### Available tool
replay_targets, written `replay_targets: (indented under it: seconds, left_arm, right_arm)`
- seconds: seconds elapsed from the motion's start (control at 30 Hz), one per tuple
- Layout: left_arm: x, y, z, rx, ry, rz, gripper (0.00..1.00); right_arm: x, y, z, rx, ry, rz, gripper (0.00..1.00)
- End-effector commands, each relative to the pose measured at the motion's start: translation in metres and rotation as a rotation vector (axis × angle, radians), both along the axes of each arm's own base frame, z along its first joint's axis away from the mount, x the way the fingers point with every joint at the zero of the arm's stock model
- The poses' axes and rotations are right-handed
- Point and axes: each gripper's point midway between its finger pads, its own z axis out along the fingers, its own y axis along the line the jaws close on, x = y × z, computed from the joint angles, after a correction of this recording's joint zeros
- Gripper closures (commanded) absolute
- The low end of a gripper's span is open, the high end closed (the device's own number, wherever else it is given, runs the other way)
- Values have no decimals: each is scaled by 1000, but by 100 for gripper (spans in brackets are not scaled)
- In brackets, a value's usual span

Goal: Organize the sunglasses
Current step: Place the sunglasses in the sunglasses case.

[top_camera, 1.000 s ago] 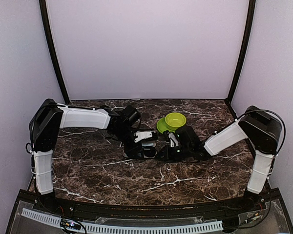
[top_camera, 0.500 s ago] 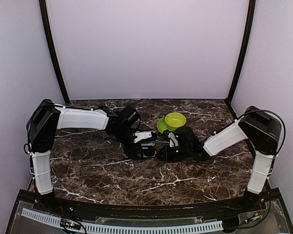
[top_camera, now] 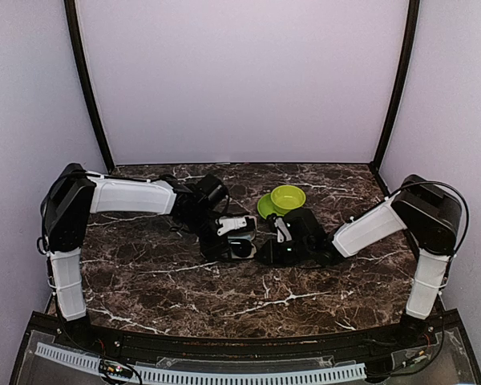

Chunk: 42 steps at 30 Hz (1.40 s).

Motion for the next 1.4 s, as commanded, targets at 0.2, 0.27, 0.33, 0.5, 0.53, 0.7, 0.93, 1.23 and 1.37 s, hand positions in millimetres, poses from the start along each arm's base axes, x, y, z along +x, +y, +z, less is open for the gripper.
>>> replay_targets:
  seconds: [0.2,0.27,0.33,0.5,0.53,0.7,0.93,1.23,1.37]
  left_arm:
    - [9,-1,25,-54,-58,24,37]
    - [11,-3,29,-69,-76,31,36]
    - [14,-4,32,-81,-91,38,34]
    - [16,-3,31,-88,-111,50,31]
    - [16,-3,32,-92,-116,51,31]
    - [20,-4,42,-137,-165,59,30]
    - [19,-8,53,-192,-198,50,30]
    - [13,-6,48,-196,-176,48,30]
    - [14,-5,42,-183,-178,50,30]
  right_arm:
    - [2,-3,-3,-45,-20,-18,85]
    - [2,-3,-3,-46,-19,-17,85]
    - [2,-2,-3,-46,-21,-16,85]
    - [2,-2,-3,-51,-23,-15,86]
    - [2,-2,-2,-52,-23,-15,86]
    - [1,-2,-3,-56,-23,-14,86]
    - [1,-2,-2,-59,-25,-13,86]
    - [1,-1,-2,-60,-26,-11,86]
    - [1,-2,-2,-59,-27,-12,86]
